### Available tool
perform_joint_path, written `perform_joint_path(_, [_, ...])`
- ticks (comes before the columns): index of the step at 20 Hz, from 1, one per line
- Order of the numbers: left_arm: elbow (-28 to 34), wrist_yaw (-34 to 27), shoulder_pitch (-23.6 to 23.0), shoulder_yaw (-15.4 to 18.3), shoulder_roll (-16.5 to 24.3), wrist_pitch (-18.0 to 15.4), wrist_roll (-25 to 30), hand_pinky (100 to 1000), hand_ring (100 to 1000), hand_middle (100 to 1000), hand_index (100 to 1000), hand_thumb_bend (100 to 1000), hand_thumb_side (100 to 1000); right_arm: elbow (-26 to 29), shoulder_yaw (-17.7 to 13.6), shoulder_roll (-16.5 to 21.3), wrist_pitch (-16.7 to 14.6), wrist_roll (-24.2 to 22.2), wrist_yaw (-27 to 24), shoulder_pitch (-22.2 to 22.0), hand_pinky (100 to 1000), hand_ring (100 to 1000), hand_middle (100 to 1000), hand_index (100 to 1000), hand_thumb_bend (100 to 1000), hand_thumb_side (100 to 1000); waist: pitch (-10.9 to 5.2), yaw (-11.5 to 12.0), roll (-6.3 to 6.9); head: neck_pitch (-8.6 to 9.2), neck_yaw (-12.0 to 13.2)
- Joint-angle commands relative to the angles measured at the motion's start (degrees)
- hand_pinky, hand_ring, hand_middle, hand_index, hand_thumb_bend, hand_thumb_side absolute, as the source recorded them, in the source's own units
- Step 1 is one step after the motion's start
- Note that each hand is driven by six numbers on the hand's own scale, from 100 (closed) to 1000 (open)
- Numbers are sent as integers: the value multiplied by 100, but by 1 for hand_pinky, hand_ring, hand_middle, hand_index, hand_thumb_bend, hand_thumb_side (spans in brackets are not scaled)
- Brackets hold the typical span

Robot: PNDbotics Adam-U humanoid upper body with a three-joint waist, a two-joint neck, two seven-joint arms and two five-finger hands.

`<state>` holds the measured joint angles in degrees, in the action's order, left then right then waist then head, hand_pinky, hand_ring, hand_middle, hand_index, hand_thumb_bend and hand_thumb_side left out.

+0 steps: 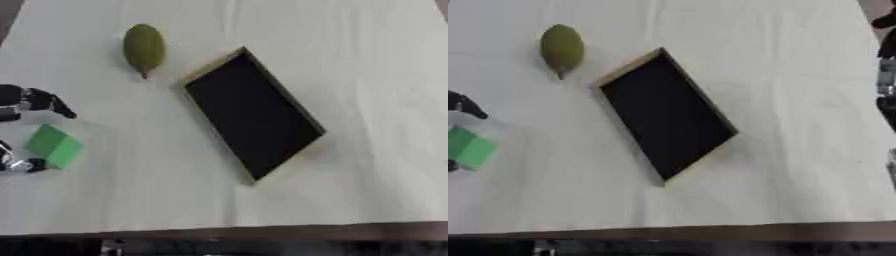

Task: Pick up objects on the table and place them in the box.

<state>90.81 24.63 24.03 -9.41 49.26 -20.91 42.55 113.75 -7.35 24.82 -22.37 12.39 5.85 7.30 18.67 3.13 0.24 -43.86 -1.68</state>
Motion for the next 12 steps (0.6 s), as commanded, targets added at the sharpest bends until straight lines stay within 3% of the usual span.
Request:
perform_joint_path(1, [9,51,27,1,120,-935,942,882,848,776,882,473,100,84,-14,54,22,4,-49,43,898,878,575,903,100,594,-86,-6,7,-26,26])
perform_joint_path(8, [-35,192,29,-2,71,-914,942,861,828,739,857,454,110,84,-16,23,25,4,-60,43,899,878,574,904,100,595,-76,-17,0,-25,48])
perform_joint_path(12, [-46,266,28,-4,40,-934,942,829,778,638,786,414,132,84,-17,12,25,14,-61,44,899,878,574,903,100,596,-73,-22,-3,-13,53])
